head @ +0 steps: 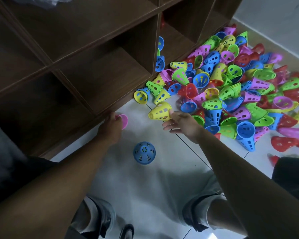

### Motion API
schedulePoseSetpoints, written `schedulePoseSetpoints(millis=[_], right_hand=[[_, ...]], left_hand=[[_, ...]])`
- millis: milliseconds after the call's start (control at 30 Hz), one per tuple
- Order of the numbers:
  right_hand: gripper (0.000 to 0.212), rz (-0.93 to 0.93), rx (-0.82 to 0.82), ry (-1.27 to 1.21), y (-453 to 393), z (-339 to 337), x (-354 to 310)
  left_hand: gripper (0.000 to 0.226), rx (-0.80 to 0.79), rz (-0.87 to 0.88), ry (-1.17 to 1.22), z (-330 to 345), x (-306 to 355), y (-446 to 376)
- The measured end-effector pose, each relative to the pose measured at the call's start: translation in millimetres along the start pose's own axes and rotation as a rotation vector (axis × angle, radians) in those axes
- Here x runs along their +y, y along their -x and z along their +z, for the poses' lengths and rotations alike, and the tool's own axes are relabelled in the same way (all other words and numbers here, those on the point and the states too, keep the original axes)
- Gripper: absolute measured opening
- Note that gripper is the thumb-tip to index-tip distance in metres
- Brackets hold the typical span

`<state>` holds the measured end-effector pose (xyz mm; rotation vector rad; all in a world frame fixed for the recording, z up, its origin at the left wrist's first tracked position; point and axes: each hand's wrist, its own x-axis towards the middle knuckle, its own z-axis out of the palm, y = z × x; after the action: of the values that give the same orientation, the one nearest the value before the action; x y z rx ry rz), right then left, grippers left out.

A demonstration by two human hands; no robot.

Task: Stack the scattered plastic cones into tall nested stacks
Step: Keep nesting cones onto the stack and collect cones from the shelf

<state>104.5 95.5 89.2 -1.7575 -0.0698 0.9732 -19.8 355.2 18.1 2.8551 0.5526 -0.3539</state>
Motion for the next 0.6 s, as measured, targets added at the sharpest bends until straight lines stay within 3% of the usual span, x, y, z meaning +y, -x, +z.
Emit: schedulePoseSetpoints(millis=[133,333,500,600], right_hand=[[0.042,0.033,-0.146,-0.061,3.7,2.7,-11.5],[0.041,0.074,-0.366,-0.189,16.2,10.3,-27.6],[0.037,0.146,-0.53,-0.173,25.7,12.7,-26.7],[0.036,0.17,-0.6,-0.104,29.7,14.3,-21.1]], left_hand=[[0.045,0.03,0.012,-0.015,-15.3,9.9,-0.5],[0.057,0.131,0.016,0.239,-48.0,33.2,2.4],[0.04,0.234,-0.005,0.404,-66.2,41.3,13.1],[0.047,0.249,-0.005,0.475,-71.1,35.4,19.2]])
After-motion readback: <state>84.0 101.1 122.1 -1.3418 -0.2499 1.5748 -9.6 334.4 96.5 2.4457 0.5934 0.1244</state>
